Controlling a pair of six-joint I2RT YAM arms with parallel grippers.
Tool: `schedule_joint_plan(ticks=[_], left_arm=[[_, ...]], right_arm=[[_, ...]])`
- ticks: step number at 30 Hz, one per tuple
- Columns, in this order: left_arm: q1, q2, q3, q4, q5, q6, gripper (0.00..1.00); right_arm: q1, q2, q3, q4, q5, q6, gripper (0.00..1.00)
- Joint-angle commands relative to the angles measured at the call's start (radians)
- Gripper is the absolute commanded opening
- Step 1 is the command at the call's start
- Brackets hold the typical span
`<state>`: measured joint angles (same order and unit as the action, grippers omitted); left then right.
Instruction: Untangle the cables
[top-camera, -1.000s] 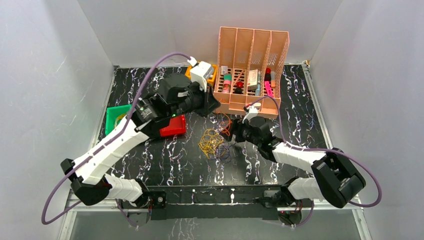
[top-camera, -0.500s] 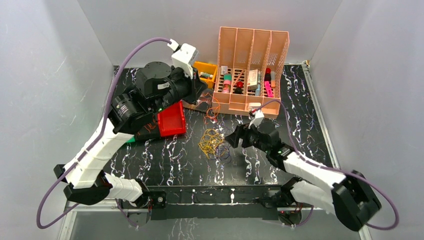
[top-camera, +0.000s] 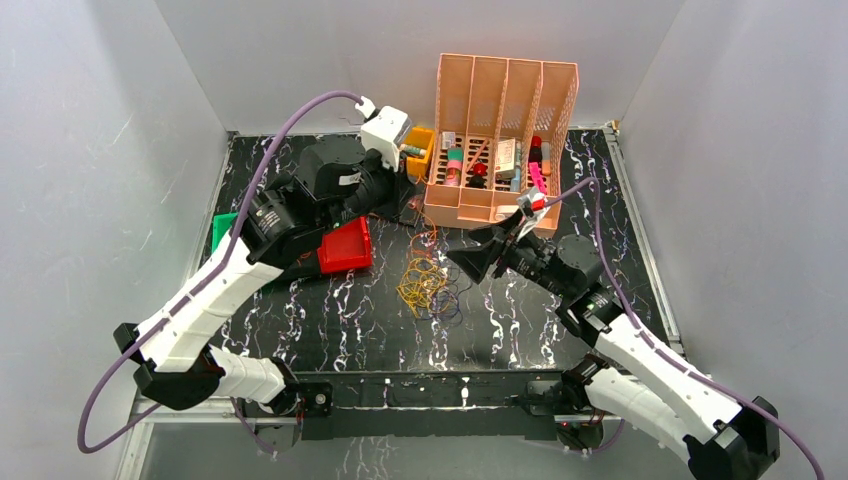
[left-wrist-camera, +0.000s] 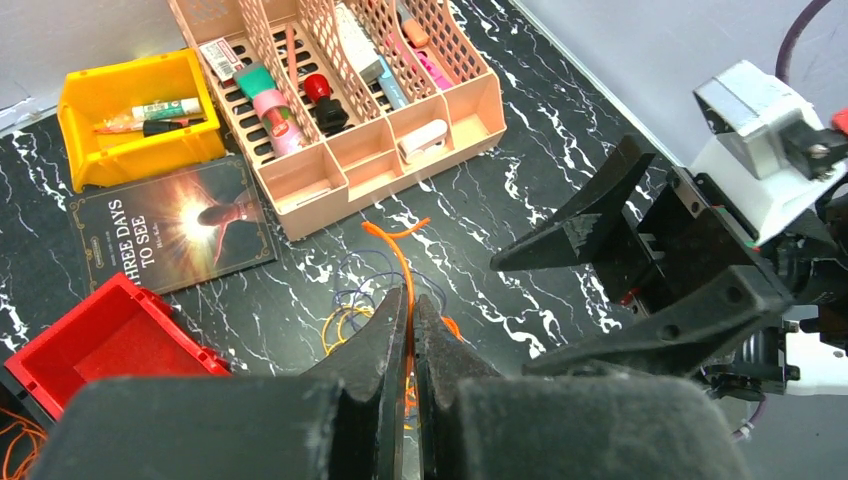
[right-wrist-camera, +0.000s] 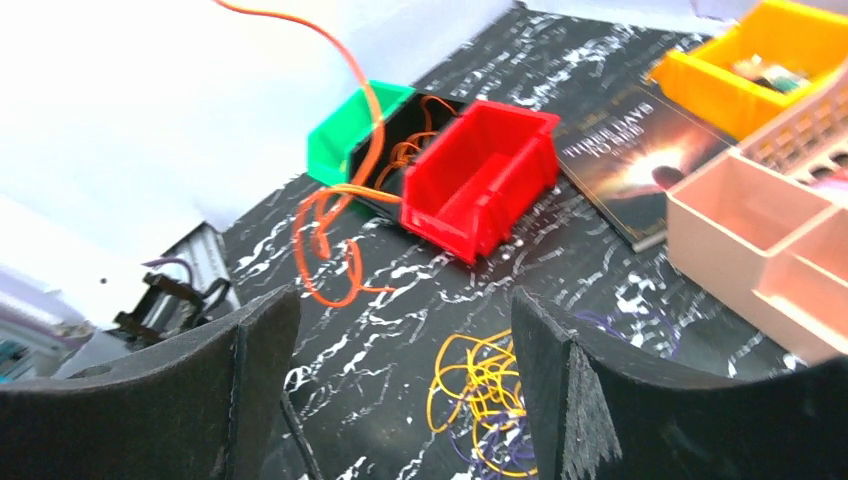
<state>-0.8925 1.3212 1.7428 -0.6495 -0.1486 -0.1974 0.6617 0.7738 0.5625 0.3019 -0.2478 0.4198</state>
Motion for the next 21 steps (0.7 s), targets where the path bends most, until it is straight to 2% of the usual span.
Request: schedule_joint_plan(ticks=[1,6,11,21], left_arm=[[-0.004,-0.027,-0.012,0.038,-0.008,-0.009,0.00],[-0.005,-0.023,-0.007,0.056,-0.015,-0.015,0.00],[-0.005,-0.014,-0.001,0.061,-0.014,-0.018,0.00],[-0.004,-0.018,-0.024,0.072,0.004,-0.029,0.00]], right_arm=[[0.000,0.005,0.063,0.106,-0.159,0.002,0.85],[0.000,0.036,0.058,0.169,-0.299,-0.003,0.84],[-0.001,0.067,0.015,0.258,-0.286,-0.014,0.81],[0.000,0.199,0.050,0.328,-0.305,-0.048,0.72]])
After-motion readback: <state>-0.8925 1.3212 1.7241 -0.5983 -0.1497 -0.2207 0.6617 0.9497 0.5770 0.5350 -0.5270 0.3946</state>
